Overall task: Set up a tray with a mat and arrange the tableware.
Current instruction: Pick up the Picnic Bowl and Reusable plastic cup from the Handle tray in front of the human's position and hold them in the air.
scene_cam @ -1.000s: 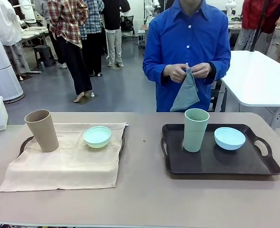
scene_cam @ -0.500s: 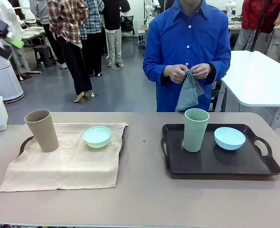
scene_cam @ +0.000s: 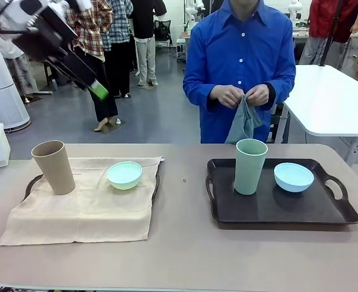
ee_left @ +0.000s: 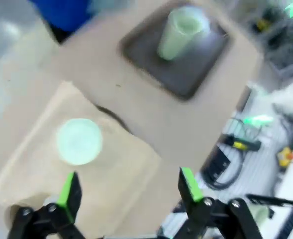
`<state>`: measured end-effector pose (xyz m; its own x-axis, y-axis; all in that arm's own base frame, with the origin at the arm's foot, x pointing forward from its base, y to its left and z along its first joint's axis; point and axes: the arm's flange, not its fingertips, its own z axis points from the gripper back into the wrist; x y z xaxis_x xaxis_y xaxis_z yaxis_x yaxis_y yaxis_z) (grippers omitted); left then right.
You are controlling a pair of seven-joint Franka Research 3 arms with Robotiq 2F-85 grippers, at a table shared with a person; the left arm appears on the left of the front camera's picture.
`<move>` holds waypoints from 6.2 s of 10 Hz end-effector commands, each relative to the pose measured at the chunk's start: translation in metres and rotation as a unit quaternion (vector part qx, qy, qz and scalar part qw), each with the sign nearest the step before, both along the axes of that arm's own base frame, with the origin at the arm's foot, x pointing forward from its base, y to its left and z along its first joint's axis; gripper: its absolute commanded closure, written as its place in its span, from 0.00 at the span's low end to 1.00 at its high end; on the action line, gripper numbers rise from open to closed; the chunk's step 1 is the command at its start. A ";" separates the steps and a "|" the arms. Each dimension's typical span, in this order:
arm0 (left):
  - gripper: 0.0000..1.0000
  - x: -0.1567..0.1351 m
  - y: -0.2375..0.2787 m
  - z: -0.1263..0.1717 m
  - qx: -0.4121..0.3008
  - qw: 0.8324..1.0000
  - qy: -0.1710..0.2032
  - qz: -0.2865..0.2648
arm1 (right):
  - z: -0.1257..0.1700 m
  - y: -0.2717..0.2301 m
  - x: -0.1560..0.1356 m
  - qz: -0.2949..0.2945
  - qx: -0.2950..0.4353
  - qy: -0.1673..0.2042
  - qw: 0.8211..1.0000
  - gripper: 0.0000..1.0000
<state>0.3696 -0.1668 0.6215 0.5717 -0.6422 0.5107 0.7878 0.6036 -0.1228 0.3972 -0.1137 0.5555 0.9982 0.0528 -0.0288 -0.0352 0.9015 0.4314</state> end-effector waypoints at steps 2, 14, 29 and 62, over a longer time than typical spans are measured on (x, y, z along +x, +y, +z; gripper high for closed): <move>0.00 0.005 -0.036 -0.004 0.012 0.989 0.130 -0.076 | -0.031 0.019 0.018 0.007 -0.029 0.002 1.000 0.30; 0.00 0.041 -0.105 -0.021 0.036 0.978 -0.005 -0.207 | -0.035 0.076 0.080 0.073 -0.088 0.030 0.993 0.30; 0.00 0.139 -0.272 -0.126 -0.002 0.949 0.026 -0.313 | -0.081 0.111 0.100 0.029 -0.161 -0.034 0.986 0.30; 0.00 0.177 -0.328 -0.287 -0.178 0.913 -0.075 -0.358 | -0.212 0.123 0.121 0.024 -0.137 -0.031 0.990 0.30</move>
